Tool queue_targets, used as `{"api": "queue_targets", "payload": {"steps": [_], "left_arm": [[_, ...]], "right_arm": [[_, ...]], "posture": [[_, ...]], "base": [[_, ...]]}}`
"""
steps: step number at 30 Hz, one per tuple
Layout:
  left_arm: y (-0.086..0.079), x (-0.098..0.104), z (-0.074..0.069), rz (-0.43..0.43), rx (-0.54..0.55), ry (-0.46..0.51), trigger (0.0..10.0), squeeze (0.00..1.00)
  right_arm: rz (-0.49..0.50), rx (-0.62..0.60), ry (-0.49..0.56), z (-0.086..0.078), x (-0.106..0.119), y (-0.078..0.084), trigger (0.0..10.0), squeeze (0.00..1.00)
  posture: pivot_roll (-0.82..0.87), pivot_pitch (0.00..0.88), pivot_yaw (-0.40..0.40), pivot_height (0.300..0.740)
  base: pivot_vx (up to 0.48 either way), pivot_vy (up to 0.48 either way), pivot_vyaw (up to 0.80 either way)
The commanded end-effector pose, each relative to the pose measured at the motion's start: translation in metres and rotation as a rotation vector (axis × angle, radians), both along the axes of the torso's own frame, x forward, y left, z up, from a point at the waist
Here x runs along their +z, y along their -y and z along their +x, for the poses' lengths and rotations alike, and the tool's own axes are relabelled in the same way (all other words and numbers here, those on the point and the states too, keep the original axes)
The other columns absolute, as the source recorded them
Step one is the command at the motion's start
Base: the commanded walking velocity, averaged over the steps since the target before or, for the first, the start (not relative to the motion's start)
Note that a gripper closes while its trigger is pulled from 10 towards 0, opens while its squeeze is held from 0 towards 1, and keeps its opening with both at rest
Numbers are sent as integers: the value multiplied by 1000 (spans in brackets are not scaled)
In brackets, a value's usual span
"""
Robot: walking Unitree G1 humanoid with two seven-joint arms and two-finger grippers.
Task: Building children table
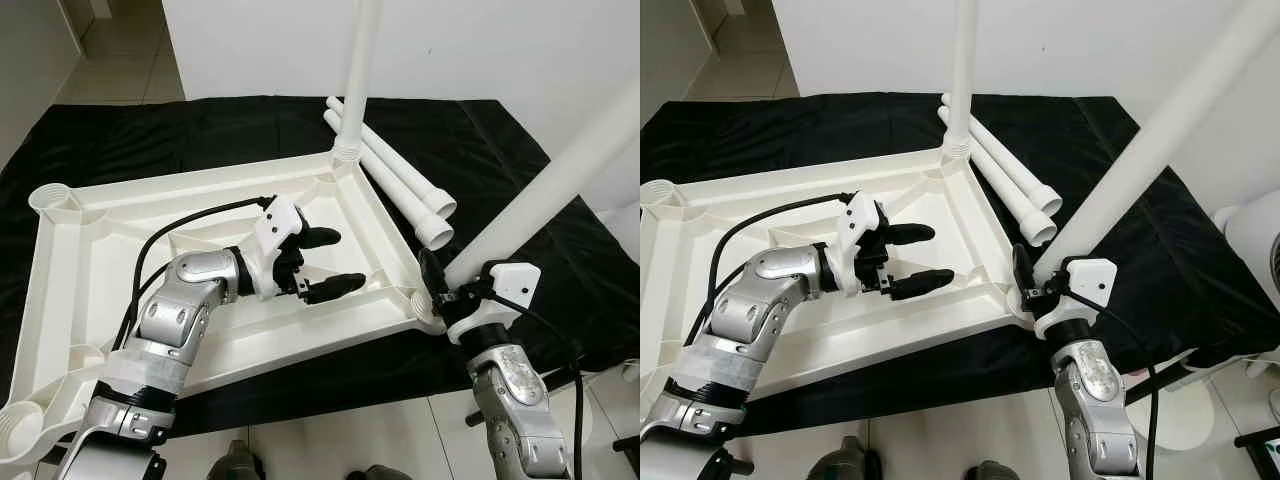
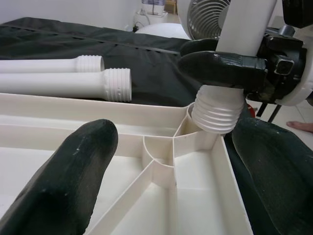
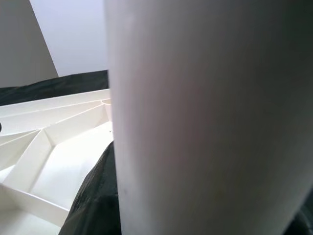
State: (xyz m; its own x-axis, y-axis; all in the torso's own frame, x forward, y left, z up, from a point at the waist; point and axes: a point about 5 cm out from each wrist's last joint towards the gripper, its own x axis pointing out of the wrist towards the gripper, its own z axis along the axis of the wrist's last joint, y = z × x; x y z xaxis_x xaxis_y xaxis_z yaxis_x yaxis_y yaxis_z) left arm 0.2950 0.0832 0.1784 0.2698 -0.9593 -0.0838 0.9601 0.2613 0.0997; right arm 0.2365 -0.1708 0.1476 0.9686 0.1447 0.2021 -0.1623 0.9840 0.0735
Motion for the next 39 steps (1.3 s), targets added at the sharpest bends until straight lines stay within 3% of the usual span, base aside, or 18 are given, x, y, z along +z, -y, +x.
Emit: {"api": "queue_targets", "payload": {"steps": [1, 10, 21, 30, 39], "left_arm": [[2, -1, -5, 11, -35, -6, 10000, 0], [4, -2, -6, 20, -46, -6, 10000, 0], [6, -1, -7, 18, -59, -7, 10000, 0], [7, -2, -8, 19, -68, -10, 10000, 0], [5, -1, -7, 21, -62, -5, 10000, 0]], "right_arm": [[-30, -5, -58, -5, -12, 4, 10000, 0], [-125, 24, -81, -12, -19, 6, 10000, 0], [3, -41, -107, -5, -23, 18, 10000, 0], [-17, -32, -96, 10, -22, 14, 10000, 0], [-189, 74, -82, 7, -24, 3, 10000, 0]], "posture": [[10, 31, -2, 740], [5, 29, 0, 740], [3, 22, 1, 740], [5, 15, -5, 740], [13, 5, -9, 740]], "base": [[0, 0, 0], [0, 0, 0], [0, 0, 0], [0, 0, 0], [0, 0, 0]]}}
